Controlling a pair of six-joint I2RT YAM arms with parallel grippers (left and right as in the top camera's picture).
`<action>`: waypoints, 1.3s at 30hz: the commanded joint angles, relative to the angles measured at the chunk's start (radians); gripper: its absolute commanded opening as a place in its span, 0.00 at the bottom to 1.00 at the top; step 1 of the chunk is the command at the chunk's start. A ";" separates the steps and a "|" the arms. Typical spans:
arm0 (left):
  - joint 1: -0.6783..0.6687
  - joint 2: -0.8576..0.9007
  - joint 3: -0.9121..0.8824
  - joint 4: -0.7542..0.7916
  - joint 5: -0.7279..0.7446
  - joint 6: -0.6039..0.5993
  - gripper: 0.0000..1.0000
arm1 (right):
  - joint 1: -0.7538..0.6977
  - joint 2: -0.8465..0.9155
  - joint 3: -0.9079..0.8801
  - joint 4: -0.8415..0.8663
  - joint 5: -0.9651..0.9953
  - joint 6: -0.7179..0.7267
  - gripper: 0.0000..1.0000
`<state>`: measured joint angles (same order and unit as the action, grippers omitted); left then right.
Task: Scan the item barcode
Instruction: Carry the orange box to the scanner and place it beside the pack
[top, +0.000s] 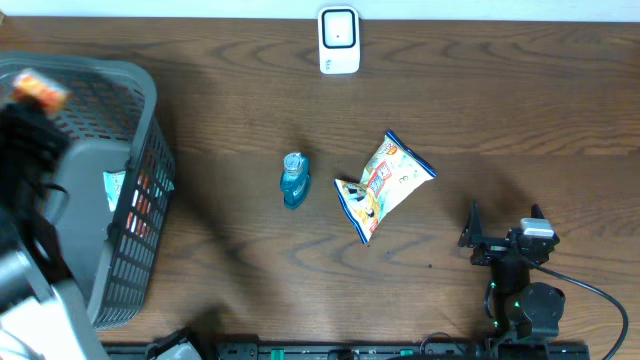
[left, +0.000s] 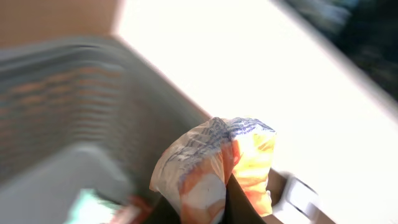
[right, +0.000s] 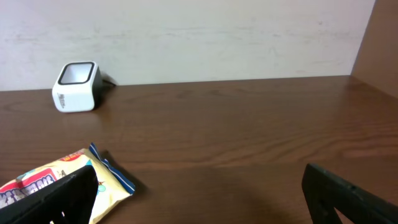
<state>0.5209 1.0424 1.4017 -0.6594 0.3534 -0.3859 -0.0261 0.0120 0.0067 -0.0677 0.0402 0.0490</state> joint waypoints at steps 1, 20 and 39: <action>-0.129 -0.069 0.003 -0.057 0.137 -0.024 0.08 | 0.002 -0.005 -0.001 -0.003 0.002 0.006 0.99; -1.117 0.160 -0.222 -0.161 -0.253 -0.086 0.08 | 0.002 -0.005 -0.001 -0.003 0.002 0.006 0.99; -1.277 0.671 -0.301 0.058 -0.261 -0.208 0.25 | 0.002 -0.005 -0.001 -0.003 0.002 0.006 0.99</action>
<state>-0.7555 1.6695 1.1042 -0.6010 0.1165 -0.5636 -0.0261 0.0120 0.0067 -0.0673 0.0402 0.0490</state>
